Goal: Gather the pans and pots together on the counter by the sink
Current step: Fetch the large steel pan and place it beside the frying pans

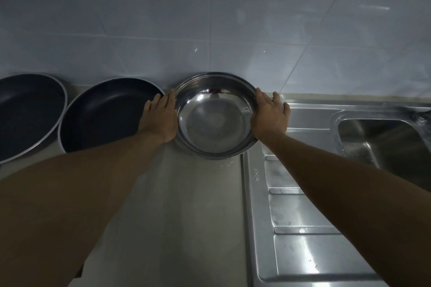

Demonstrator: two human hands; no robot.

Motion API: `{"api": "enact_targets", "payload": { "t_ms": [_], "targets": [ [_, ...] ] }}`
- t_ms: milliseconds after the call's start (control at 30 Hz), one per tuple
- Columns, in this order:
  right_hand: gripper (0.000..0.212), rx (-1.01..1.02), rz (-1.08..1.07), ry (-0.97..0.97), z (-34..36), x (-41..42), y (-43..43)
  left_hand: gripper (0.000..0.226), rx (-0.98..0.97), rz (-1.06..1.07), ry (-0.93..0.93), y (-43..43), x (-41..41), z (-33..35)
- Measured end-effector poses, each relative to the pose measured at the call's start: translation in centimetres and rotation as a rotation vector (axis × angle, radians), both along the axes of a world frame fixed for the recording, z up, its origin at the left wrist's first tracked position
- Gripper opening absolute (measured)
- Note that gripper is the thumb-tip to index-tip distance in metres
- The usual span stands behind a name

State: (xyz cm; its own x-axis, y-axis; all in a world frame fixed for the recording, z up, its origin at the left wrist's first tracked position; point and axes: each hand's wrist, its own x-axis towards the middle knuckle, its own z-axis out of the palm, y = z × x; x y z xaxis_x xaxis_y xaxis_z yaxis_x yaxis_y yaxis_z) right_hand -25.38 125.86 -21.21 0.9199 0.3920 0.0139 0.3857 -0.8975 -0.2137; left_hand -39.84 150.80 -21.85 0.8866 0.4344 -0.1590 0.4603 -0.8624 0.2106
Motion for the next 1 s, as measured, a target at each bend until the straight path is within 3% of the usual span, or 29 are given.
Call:
{"api": "enact_targets", "payload": {
  "t_ms": [233, 500, 633, 833, 1000],
  "targets": [
    [0.058, 0.018, 0.067, 0.046, 0.9, -0.1, -0.8, 0.062, -0.034, -0.018, 0.008, 0.1, -0.8, 1.6],
    [0.064, 0.078, 0.044, 0.103, 3.3, -2.6, -4.9, 0.055, 0.011, -0.148, -0.02, -2.6, -1.9, 5.5],
    [0.07, 0.145, 0.003, 0.085, 5.0, -4.3, -8.7, 0.043, 0.049, -0.229, -0.043, -6.1, -1.1, 7.3],
    [0.09, 0.119, -0.108, 0.074, 7.0, -6.7, -16.3, 0.058, 0.004, -0.363, -0.012, -13.6, 0.9, 9.6],
    [0.086, 0.122, -0.183, 0.062, 8.5, -8.9, -23.9, 0.038, -0.053, -0.493, -0.039, -21.7, 2.5, 12.0]
  ]
}}
